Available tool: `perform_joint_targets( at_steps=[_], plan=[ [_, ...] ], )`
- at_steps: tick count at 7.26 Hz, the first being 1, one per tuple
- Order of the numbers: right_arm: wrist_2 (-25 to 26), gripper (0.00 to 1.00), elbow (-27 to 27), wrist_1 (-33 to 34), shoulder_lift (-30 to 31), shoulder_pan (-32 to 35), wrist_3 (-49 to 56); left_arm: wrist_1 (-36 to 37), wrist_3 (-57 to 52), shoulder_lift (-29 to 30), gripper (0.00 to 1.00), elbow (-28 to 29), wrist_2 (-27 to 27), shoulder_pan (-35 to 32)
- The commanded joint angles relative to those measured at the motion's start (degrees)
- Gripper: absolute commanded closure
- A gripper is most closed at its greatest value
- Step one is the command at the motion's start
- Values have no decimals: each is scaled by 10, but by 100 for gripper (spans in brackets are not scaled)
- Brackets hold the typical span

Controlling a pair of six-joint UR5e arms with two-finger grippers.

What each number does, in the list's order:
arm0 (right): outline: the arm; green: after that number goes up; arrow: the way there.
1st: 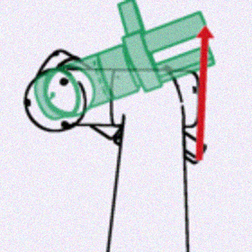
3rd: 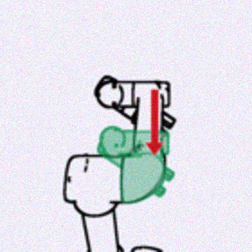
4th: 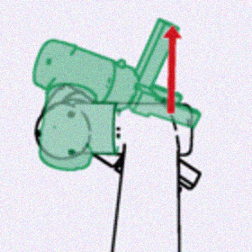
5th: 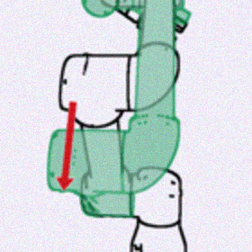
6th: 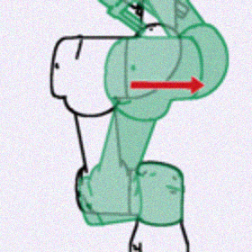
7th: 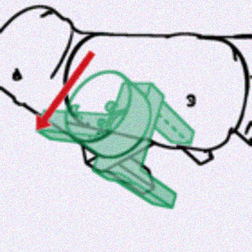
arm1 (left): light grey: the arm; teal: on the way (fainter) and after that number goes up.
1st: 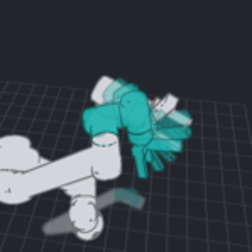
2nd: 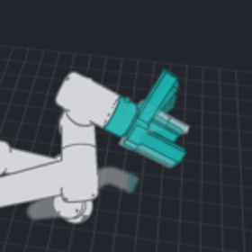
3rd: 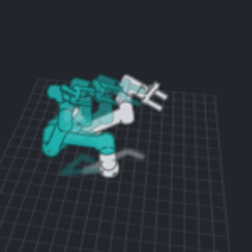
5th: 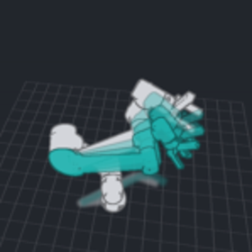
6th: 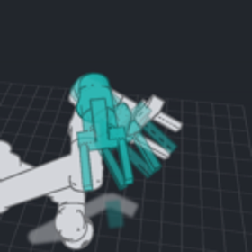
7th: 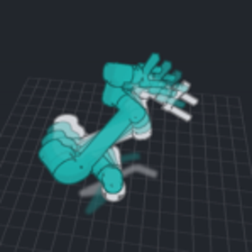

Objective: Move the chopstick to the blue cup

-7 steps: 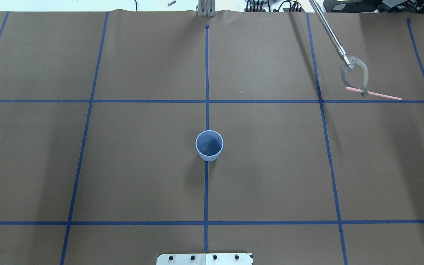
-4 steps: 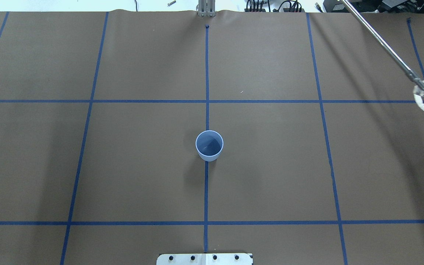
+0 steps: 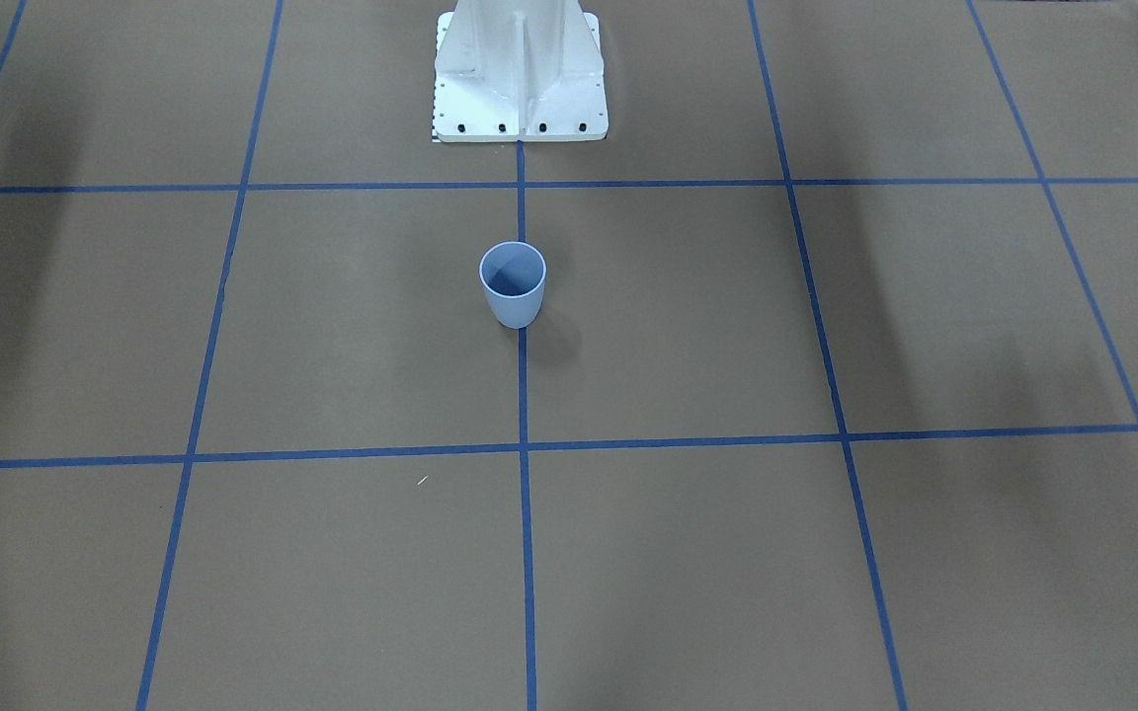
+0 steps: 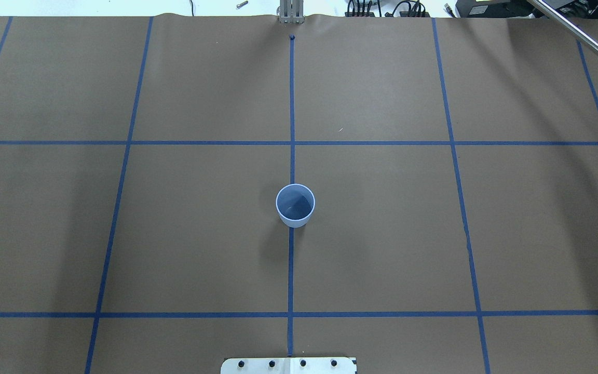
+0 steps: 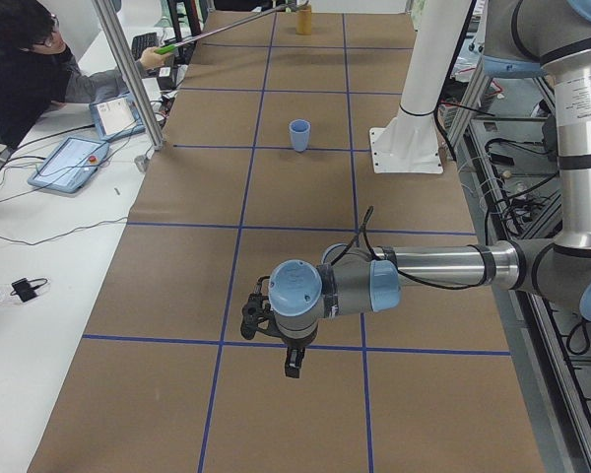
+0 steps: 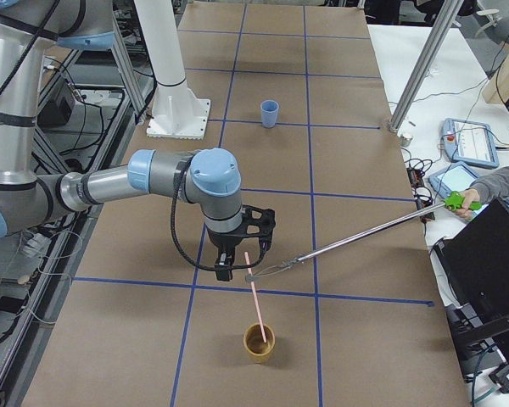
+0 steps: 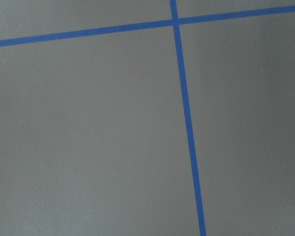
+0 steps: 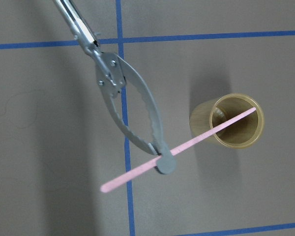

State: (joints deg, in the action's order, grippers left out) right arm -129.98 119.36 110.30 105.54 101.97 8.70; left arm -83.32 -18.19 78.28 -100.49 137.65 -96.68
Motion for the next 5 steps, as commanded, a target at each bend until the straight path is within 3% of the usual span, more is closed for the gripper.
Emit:
perform_joint_targets(
  at_steps=[1,5],
  plan=[
    [0,0,-2,0,0,2,0,-1,0,-4,2,-1,0,0],
    [-1,0,-6,0,3,2,0,-1,0,-4,2,0,0,0]
  ],
)
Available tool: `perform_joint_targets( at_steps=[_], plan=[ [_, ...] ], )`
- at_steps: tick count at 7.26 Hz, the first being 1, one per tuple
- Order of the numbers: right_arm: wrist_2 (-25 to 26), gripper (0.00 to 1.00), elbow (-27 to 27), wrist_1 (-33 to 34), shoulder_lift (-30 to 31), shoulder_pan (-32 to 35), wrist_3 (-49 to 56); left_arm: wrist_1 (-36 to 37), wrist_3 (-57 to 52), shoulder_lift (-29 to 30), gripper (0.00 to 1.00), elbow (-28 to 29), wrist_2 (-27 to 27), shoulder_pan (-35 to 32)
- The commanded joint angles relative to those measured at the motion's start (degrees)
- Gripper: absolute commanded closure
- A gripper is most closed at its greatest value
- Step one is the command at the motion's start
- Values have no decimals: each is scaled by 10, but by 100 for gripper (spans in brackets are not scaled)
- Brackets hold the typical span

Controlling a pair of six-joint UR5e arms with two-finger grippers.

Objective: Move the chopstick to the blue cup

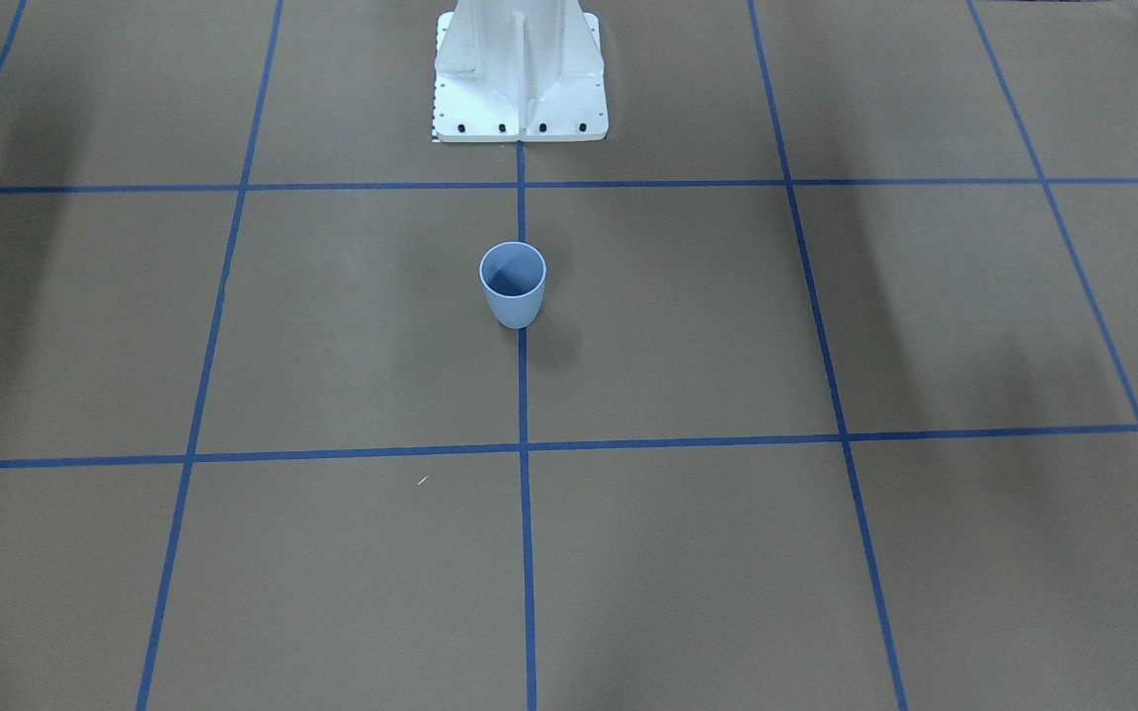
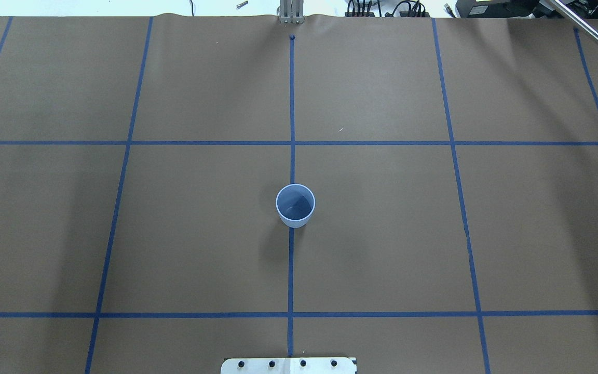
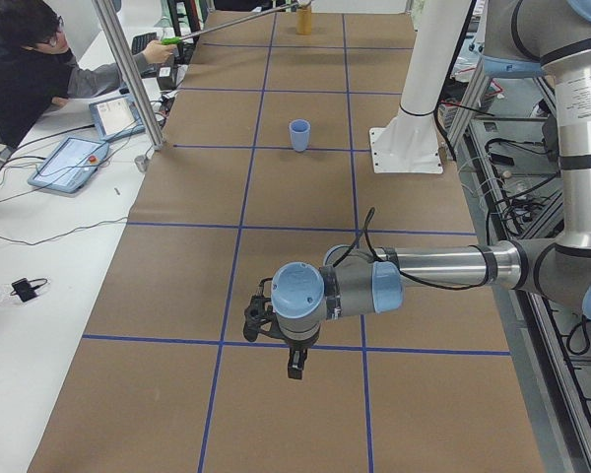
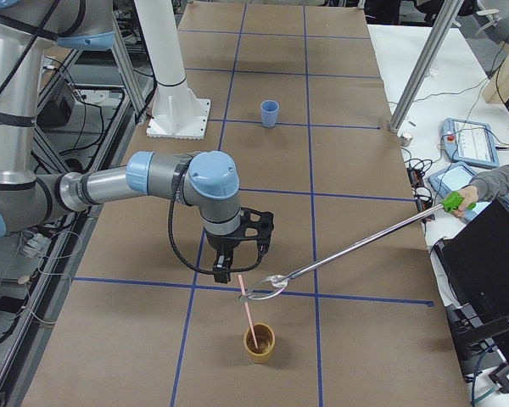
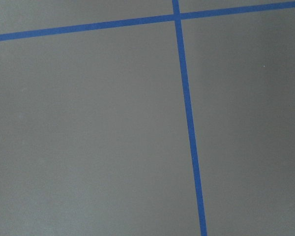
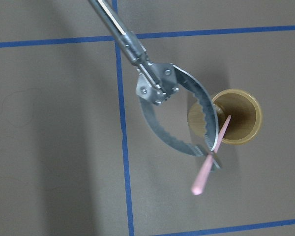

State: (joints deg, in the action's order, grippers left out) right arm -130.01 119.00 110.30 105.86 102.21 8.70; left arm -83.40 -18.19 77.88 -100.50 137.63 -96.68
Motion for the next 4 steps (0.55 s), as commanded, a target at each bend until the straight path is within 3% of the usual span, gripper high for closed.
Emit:
perform_joint_targets(
  at_steps=[1,4],
  plan=[
    [-1,0,-3,0,0,0,0,0,0,0,2,0,0,0],
    [0,0,-11,0,0,1,0,0,0,0,2,1,0,0]
  ],
)
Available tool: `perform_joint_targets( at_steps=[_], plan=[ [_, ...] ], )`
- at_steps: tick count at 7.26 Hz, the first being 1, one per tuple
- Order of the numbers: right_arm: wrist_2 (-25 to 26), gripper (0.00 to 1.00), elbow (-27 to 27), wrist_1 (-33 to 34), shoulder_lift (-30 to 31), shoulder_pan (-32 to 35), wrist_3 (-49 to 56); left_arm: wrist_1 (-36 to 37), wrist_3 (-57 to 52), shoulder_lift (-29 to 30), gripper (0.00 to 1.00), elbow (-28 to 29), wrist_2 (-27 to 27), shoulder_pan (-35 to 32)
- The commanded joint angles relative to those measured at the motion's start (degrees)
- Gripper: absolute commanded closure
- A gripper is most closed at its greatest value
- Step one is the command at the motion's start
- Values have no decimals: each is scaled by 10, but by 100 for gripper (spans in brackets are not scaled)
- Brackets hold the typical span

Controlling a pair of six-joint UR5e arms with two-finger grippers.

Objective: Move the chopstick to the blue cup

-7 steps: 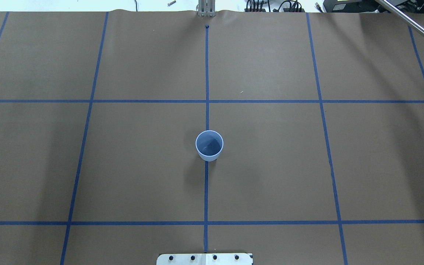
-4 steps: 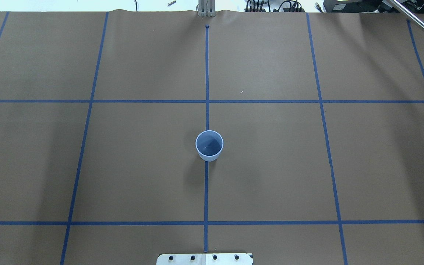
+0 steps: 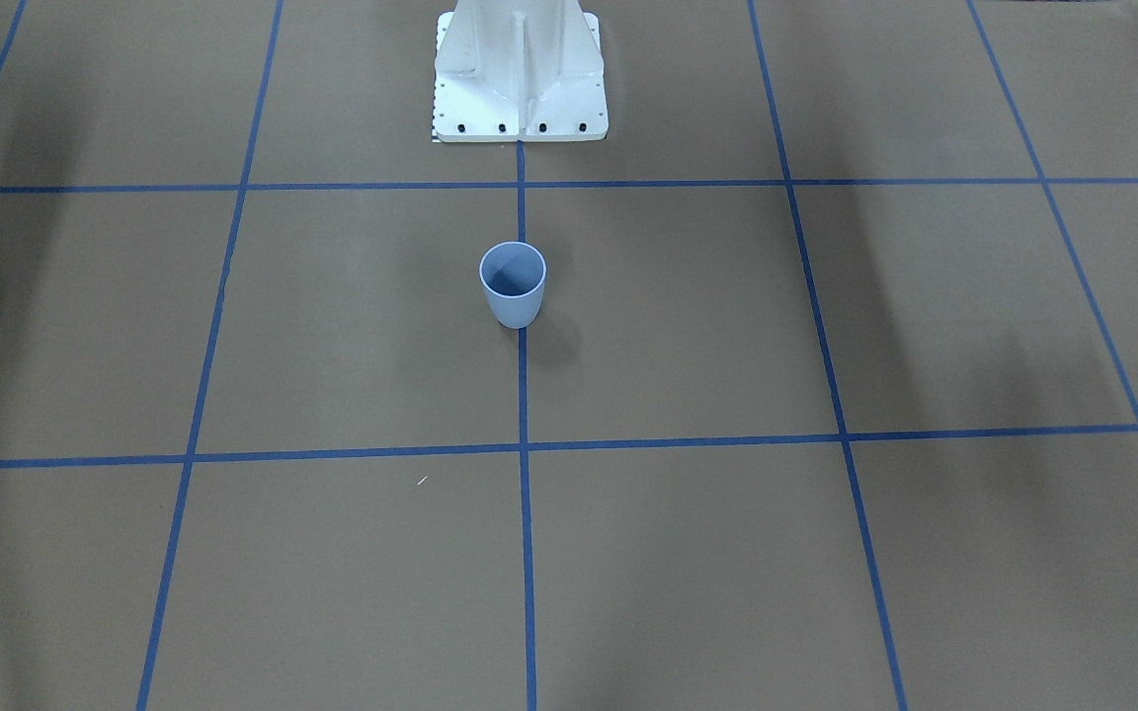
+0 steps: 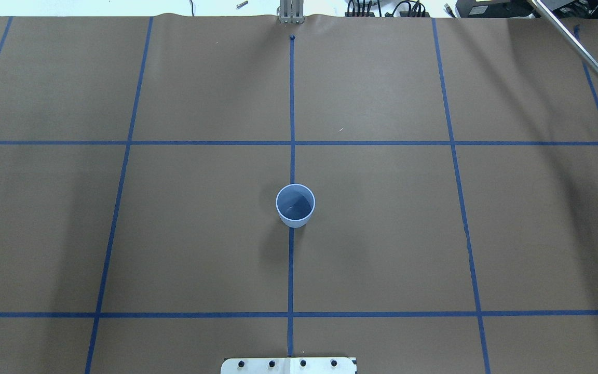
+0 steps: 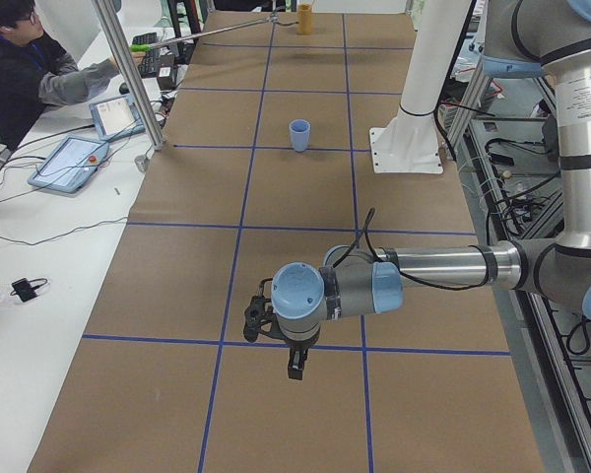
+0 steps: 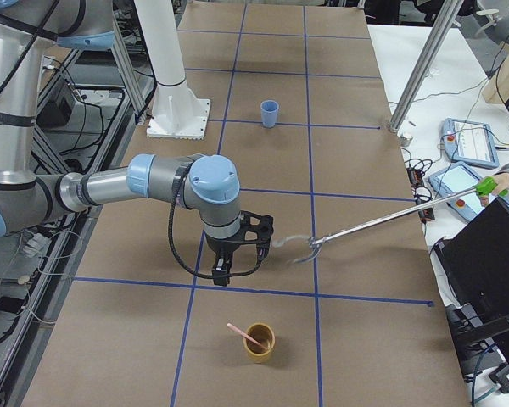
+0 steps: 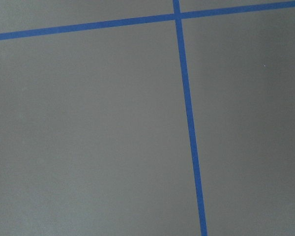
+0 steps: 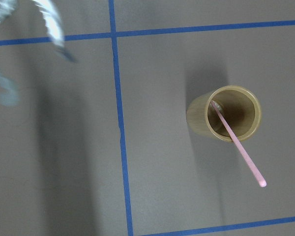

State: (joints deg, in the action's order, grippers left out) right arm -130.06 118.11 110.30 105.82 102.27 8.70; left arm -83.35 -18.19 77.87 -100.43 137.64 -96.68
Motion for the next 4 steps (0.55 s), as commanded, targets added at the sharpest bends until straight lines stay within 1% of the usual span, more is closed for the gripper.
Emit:
perform_joint_targets(
  at_steps=[1,4],
  plan=[
    [1,0,-8,0,1,0,0,-1,0,0,2,0,0,0],
    [2,0,-23,0,1,13,0,0,0,1,2,-1,0,0]
  ],
)
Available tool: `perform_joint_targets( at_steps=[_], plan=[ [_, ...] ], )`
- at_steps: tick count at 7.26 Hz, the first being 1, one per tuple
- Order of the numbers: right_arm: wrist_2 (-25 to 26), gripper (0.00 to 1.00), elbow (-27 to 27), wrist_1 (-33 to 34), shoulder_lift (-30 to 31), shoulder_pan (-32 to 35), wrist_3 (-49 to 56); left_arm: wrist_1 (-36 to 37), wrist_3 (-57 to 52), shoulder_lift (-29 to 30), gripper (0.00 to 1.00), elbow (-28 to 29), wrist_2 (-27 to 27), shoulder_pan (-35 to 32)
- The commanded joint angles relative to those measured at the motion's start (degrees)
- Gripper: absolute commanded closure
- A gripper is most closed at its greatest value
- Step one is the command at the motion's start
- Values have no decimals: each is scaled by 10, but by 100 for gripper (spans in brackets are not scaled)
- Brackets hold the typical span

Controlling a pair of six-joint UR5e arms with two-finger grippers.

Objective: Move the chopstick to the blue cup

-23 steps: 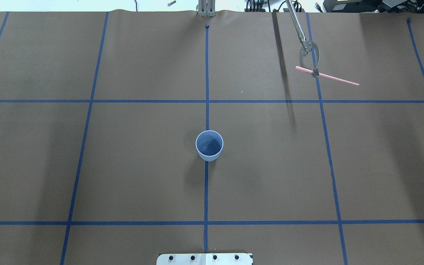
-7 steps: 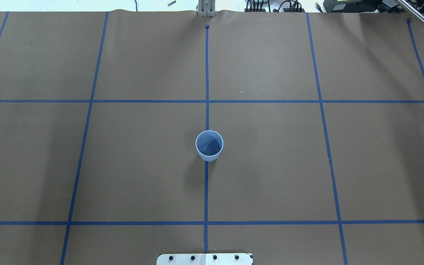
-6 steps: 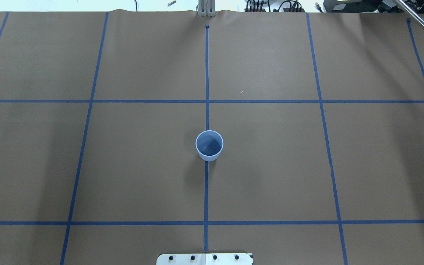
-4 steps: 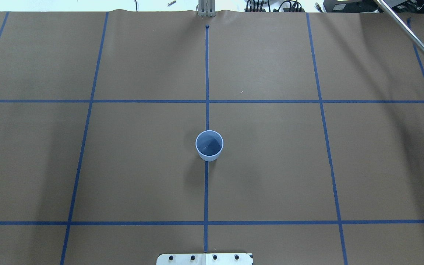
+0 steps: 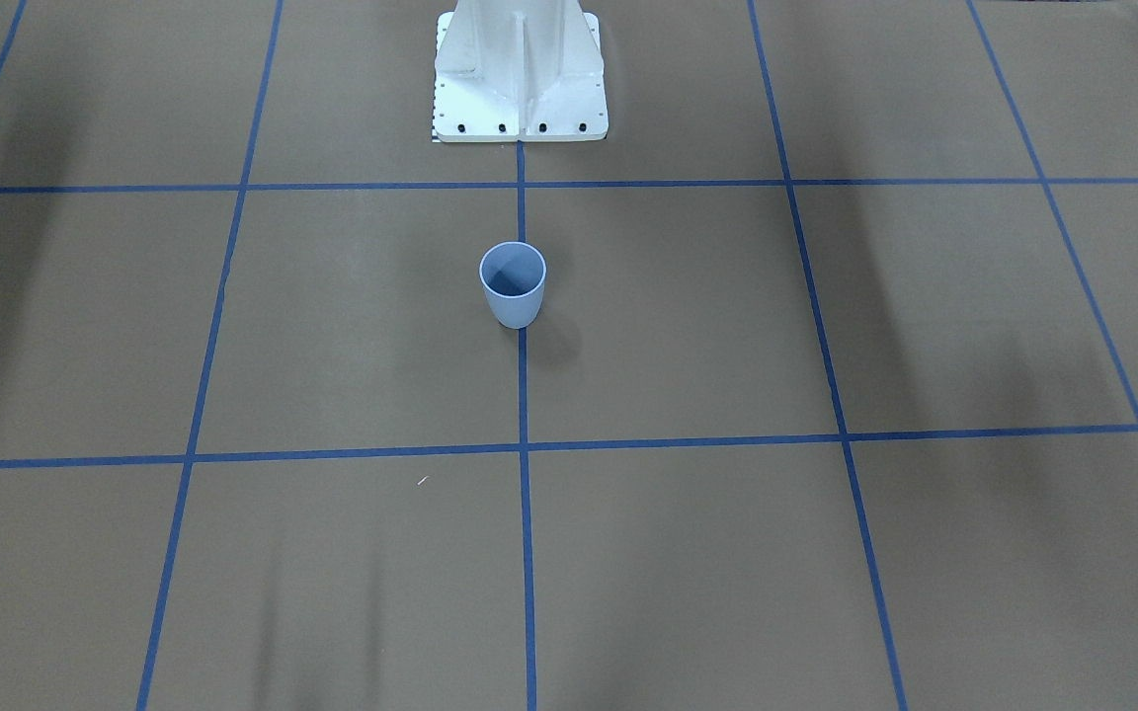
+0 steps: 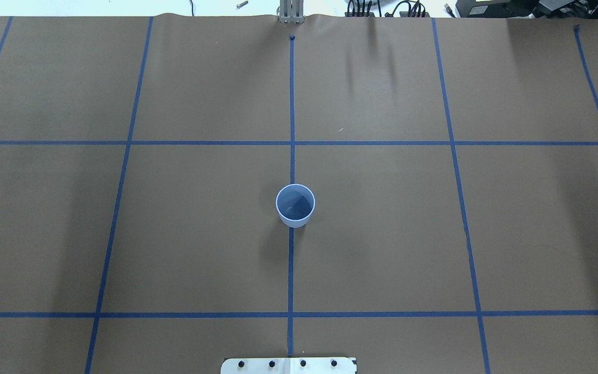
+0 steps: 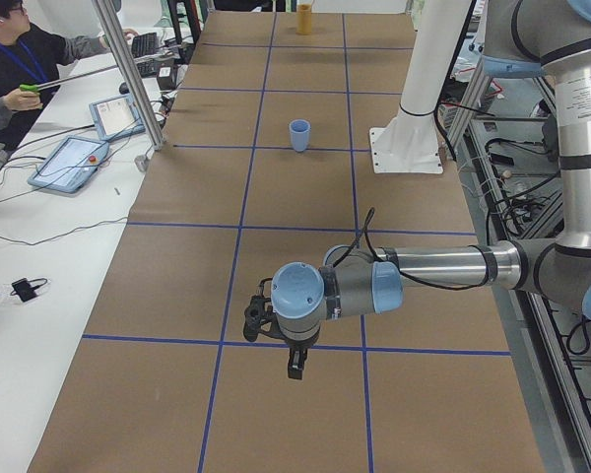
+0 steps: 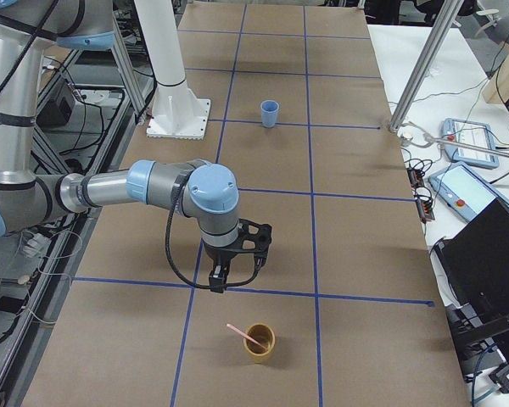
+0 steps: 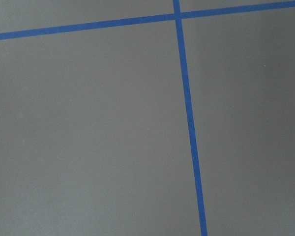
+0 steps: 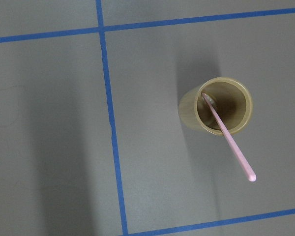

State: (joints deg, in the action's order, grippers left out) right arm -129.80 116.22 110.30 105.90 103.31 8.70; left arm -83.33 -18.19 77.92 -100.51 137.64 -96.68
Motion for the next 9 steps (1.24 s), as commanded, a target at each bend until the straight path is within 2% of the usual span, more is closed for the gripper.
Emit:
perform_joint_targets(
  at_steps=[1,9],
  plan=[
    [0,0,-4,0,-1,3,0,0,0,0,2,0,0,0],
    [-1,0,-23,0,-2,2,0,-3,-1,7,2,-2,3,3]
  ],
)
